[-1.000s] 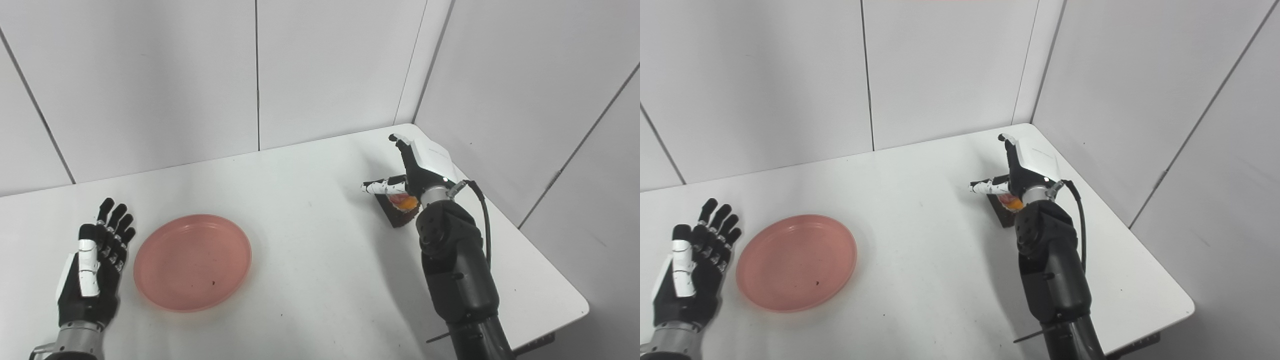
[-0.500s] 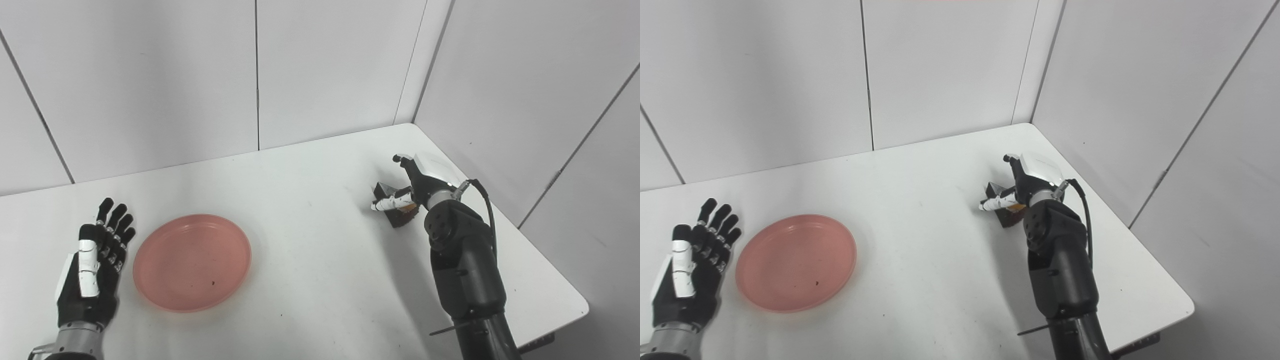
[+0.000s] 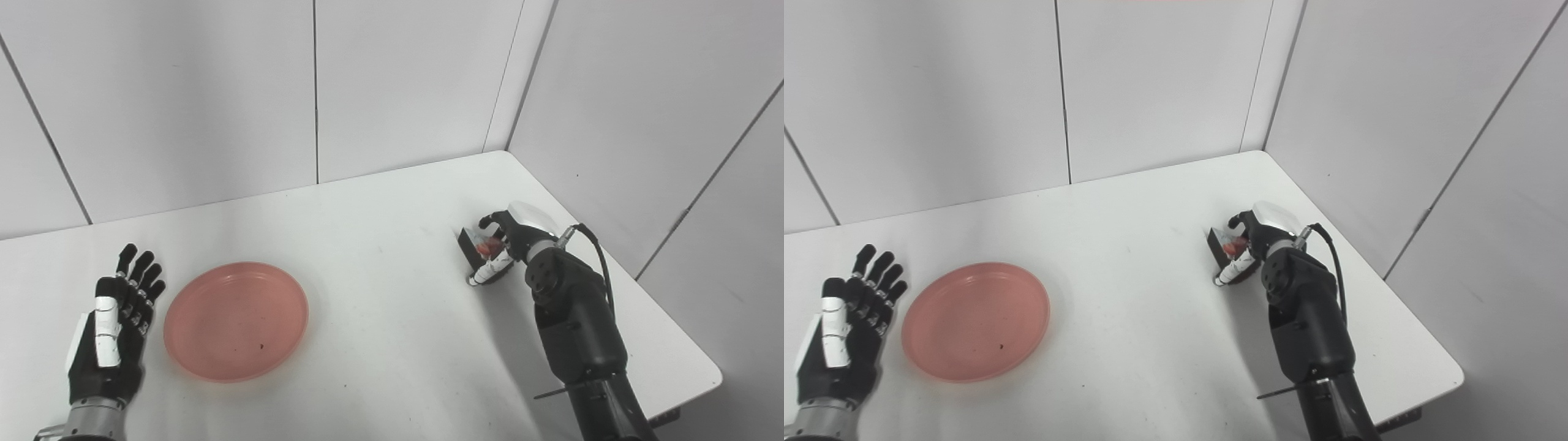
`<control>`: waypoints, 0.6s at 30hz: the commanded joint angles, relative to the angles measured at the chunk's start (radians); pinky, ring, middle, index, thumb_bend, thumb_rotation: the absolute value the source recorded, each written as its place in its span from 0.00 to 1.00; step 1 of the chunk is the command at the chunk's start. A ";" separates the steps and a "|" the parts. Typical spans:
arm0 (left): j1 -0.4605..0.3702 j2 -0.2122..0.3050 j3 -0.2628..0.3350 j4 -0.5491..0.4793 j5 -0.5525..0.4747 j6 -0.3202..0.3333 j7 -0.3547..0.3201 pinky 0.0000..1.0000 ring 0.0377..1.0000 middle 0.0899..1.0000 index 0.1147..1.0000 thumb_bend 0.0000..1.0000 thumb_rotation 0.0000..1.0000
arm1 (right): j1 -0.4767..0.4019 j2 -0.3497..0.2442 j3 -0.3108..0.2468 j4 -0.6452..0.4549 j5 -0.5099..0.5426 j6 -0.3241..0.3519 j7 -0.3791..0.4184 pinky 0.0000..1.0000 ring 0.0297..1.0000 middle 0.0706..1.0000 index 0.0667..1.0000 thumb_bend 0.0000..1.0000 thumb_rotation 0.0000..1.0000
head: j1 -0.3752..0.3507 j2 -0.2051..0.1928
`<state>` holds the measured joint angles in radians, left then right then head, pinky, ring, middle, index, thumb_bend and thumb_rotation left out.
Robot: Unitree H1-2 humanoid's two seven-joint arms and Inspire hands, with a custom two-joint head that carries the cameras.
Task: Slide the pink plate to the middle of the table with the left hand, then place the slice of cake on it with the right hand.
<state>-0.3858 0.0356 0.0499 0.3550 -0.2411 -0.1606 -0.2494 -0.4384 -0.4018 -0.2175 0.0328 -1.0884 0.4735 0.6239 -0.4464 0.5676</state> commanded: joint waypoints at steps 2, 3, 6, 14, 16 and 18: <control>0.055 -0.008 -0.001 0.020 -0.002 -0.003 0.003 0.97 0.97 0.97 0.97 0.77 0.99 | -0.025 -0.034 0.010 -0.004 -0.007 -0.004 -0.026 0.19 0.23 0.43 0.68 0.56 0.00 | 0.002 0.002; 0.056 -0.010 -0.001 0.018 -0.002 -0.001 0.004 0.97 0.97 0.97 0.96 0.77 0.99 | -0.024 -0.037 0.013 -0.002 -0.002 -0.004 -0.028 0.18 0.23 0.43 0.67 0.56 0.00 | 0.002 0.002; 0.056 -0.010 -0.001 0.014 -0.003 0.002 0.002 0.97 0.98 0.97 0.96 0.76 0.99 | -0.019 -0.042 0.023 -0.010 0.008 -0.004 -0.026 0.19 0.24 0.43 0.64 0.56 0.00 | 0.005 0.004; 0.061 -0.020 -0.006 -0.003 0.009 0.008 0.014 0.97 0.98 0.97 0.97 0.75 1.00 | -0.021 -0.002 -0.026 -0.047 0.022 -0.004 -0.113 0.34 0.37 0.40 0.48 0.52 0.00 | 0.034 0.006; 0.067 -0.025 -0.010 -0.019 0.015 0.017 0.024 0.97 0.97 0.96 0.95 0.73 1.00 | -0.024 0.006 -0.034 -0.063 0.030 -0.004 -0.133 0.26 0.29 0.36 0.48 0.52 0.00 | 0.057 0.009; 0.075 -0.034 -0.016 -0.039 0.032 0.025 0.041 0.96 0.96 0.96 0.95 0.72 1.00 | -0.020 0.001 -0.030 -0.071 0.067 -0.005 -0.176 0.26 0.29 0.36 0.48 0.52 0.00 | 0.091 0.011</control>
<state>-0.3637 0.0180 0.0445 0.3080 -0.2194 -0.1399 -0.2200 -0.4309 -0.3760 -0.2378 0.0079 -1.0432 0.4737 0.5090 -0.3760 0.5768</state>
